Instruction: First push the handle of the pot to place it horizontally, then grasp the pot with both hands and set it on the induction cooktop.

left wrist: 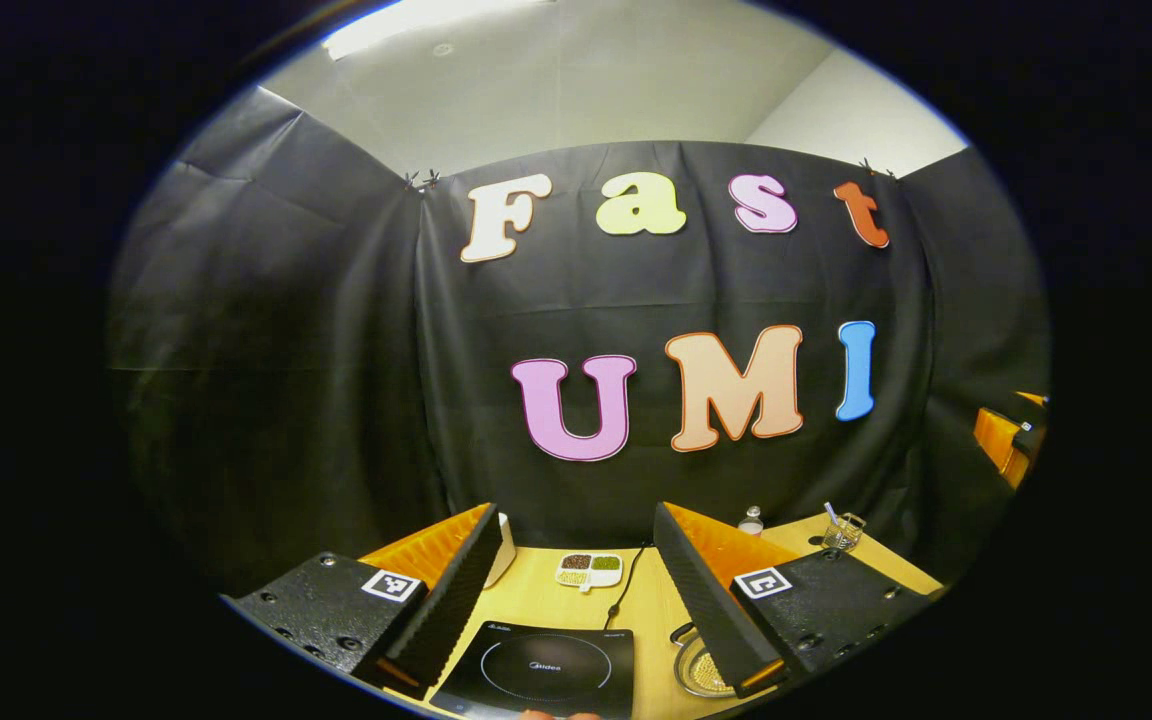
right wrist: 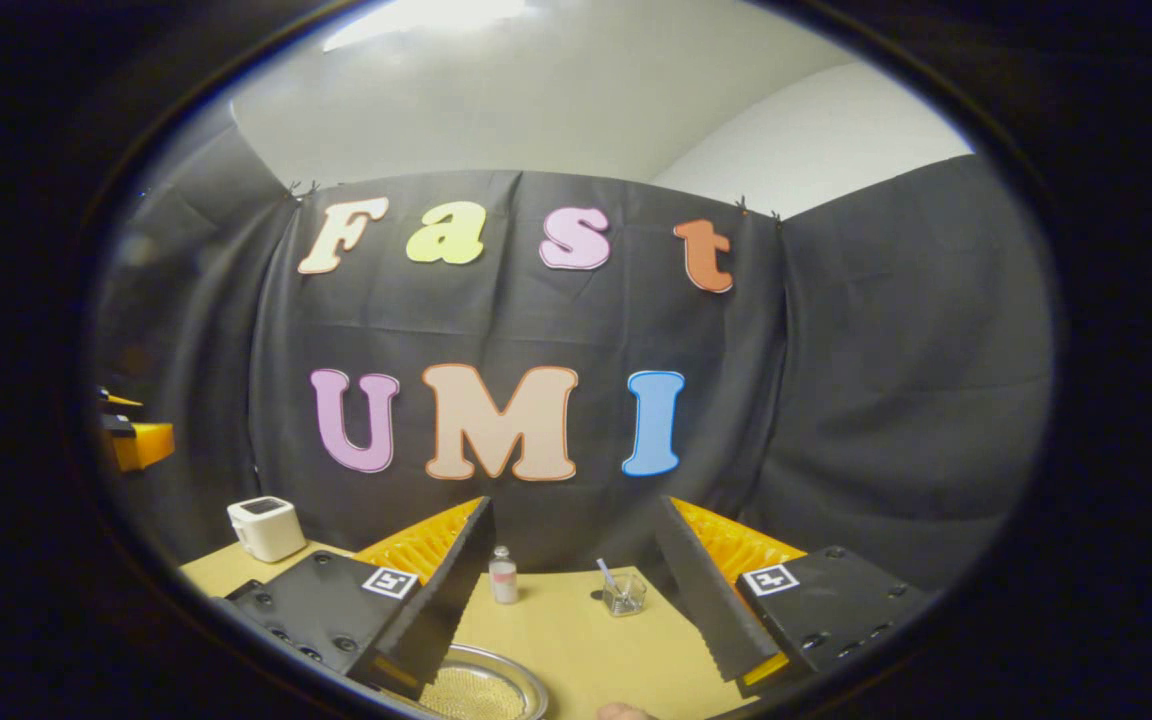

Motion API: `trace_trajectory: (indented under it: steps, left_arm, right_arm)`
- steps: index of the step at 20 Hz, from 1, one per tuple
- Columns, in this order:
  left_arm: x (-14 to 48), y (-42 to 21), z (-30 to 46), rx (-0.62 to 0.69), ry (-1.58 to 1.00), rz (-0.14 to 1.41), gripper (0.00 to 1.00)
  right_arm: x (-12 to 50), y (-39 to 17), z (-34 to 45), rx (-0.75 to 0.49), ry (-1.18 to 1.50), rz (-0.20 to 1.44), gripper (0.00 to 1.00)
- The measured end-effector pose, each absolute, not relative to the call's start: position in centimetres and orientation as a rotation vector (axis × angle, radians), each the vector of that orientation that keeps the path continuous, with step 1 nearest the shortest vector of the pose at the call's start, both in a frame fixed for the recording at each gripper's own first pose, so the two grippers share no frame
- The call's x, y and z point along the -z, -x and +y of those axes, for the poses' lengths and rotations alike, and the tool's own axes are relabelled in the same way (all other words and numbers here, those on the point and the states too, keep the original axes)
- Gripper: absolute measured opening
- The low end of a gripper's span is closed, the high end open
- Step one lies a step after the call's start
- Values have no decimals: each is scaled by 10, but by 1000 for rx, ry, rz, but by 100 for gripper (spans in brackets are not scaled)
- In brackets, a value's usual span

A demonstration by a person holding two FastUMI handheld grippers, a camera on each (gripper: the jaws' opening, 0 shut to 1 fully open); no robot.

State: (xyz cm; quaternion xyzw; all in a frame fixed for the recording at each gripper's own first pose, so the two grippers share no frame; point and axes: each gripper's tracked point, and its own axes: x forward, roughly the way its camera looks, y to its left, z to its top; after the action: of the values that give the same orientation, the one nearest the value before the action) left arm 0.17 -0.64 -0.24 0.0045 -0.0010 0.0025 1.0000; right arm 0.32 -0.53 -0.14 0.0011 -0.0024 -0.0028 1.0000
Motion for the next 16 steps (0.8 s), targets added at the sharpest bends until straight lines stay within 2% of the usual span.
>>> trace_trajectory:
  steps: [7, 8, 11, 13, 15, 16]
  left_arm:
    - [3, -3, -9, -14, -2, -11, 98]
    - [3, -3, -8, -14, -2, -11, 98]
    - [2, -4, -11, -14, 1, -15, 98]
    - [1, -3, -13, -13, 7, -18, 98]
    - [1, -2, -13, -14, 10, -21, 98]
    - [1, -1, -12, -17, 8, -20, 98]
  right_arm:
    - [8, -6, -8, 4, 1, 17, 99]
    - [9, -5, -8, 4, 3, 20, 96]
    - [12, -4, -4, -16, 13, 39, 75]
    - [14, -3, -3, -26, 21, 48, 50]
    - [14, -3, -5, -16, 18, 53, 29]
    - [16, -2, -8, -4, 13, 56, 14]
